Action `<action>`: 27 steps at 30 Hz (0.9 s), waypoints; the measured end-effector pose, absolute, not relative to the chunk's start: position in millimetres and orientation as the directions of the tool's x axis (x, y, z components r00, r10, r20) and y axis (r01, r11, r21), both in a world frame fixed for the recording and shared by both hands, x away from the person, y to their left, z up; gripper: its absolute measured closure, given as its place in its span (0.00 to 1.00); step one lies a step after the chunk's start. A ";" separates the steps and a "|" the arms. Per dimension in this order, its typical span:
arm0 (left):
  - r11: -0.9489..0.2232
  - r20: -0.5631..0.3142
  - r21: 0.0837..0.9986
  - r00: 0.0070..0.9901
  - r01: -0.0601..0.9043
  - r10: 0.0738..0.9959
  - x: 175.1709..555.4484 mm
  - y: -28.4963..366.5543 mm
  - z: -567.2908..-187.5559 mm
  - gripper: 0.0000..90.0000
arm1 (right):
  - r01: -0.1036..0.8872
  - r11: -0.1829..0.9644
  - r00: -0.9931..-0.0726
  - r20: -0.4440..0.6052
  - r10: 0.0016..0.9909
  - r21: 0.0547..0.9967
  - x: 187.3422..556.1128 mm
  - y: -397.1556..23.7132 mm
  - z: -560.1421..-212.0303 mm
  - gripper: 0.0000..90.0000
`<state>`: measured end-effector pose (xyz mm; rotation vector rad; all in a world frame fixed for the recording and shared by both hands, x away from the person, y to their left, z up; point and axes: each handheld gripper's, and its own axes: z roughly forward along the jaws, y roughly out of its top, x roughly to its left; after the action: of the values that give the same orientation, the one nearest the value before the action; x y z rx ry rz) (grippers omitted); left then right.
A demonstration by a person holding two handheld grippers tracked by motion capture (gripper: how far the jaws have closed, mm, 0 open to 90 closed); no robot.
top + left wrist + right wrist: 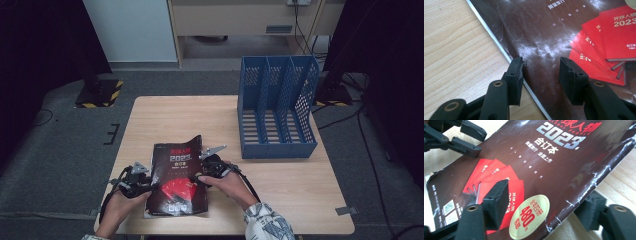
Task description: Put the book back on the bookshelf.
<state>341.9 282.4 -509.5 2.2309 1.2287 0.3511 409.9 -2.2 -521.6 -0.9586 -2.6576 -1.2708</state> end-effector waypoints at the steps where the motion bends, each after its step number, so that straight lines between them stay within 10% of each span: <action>1: -0.421 -0.040 0.589 0.545 0.689 0.837 341.9 282.4 -509.5 0.60 | 0.548 0.473 -0.808 0.291 0.511 0.690 409.4 -2.4 -521.6 0.41; 27: -0.423 -0.047 0.593 0.554 0.685 0.831 342.1 283.0 -509.8 0.59 | 0.548 0.527 -0.822 0.300 0.485 0.650 402.2 14.3 -523.3 0.41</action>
<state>342.1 283.0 -509.8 2.2284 1.2156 0.3416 402.2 14.3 -523.3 -0.9057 -2.6728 -1.1831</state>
